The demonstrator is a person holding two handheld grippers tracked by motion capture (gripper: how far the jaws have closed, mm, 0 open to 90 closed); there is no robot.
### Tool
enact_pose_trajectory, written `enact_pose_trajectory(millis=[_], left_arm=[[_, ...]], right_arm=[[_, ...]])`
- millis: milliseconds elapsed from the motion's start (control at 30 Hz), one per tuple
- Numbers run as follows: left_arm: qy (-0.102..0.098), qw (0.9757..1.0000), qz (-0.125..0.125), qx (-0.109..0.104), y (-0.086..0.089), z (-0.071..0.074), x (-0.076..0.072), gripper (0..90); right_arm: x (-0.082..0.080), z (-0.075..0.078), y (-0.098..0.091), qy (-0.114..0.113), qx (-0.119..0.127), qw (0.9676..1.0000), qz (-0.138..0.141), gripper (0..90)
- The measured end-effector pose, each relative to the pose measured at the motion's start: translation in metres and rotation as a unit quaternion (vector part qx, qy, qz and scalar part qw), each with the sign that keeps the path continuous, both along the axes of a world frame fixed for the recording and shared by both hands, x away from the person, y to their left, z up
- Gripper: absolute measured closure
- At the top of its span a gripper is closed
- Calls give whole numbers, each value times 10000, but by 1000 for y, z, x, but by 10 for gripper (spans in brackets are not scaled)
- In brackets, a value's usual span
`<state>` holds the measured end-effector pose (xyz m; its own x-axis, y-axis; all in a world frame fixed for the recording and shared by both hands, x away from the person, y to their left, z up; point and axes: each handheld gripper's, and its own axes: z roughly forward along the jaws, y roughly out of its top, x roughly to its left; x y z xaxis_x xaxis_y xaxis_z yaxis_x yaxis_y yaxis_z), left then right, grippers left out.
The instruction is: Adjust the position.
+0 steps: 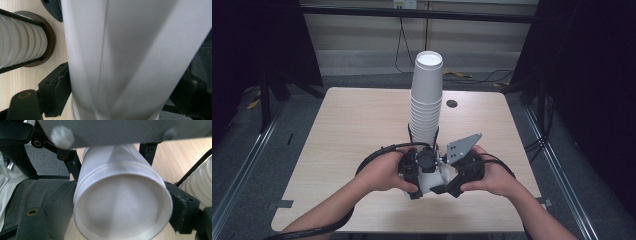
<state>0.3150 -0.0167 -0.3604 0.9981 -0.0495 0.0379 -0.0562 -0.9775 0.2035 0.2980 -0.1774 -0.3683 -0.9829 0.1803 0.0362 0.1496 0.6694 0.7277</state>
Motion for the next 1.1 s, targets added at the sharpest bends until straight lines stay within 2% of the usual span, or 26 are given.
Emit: enact_pose_trajectory(millis=[100,133,200,267,300,367,433,500,800,900,933,1000,1033,1100], left_arm=[[96,9999,130,-31,0,-1,-2,151],[65,9999,109,-72,0,-1,-1,151],[-49,10000,-84,-1,-1,0,1,151],[-5,10000,8,35,-1,0,0,151],[-90,9996,-245,83,-2,1,3,151],[-67,9997,-245,65,-2,0,3,150],[-59,10000,-70,8,-1,0,1,151],[84,9999,100,-8,0,-1,-2,151],[29,10000,65,-54,1,3,0,151],[-103,9998,-187,-3,-2,3,3,152],[-105,9999,-132,-14,-2,2,2,151],[101,9999,135,-26,-1,0,-1,151],[5,10000,-73,7,-3,1,1,151],[-3,10000,-40,-16,-4,0,0,151]], right_arm=[[0,3,0,37,-35,10000,15,197],[0,4,0,7,-68,10000,48,197],[0,4,1,41,-114,9999,27,197],[0,4,2,65,-140,9999,13,197],[0,4,3,74,-147,9999,21,198],[0,3,4,27,-171,9998,39,228],[0,3,4,29,-155,9999,48,230],[0,2,3,60,-141,9999,25,231],[1,2,-2,32,-67,10000,4,235],[0,0,-3,27,-98,9999,27,235],[0,0,-3,16,-93,10000,13,234],[0,0,-3,81,-54,9999,-46,231],[1,0,-3,82,-38,10000,-30,228],[0,2,-3,138,29,9999,-91,194]])
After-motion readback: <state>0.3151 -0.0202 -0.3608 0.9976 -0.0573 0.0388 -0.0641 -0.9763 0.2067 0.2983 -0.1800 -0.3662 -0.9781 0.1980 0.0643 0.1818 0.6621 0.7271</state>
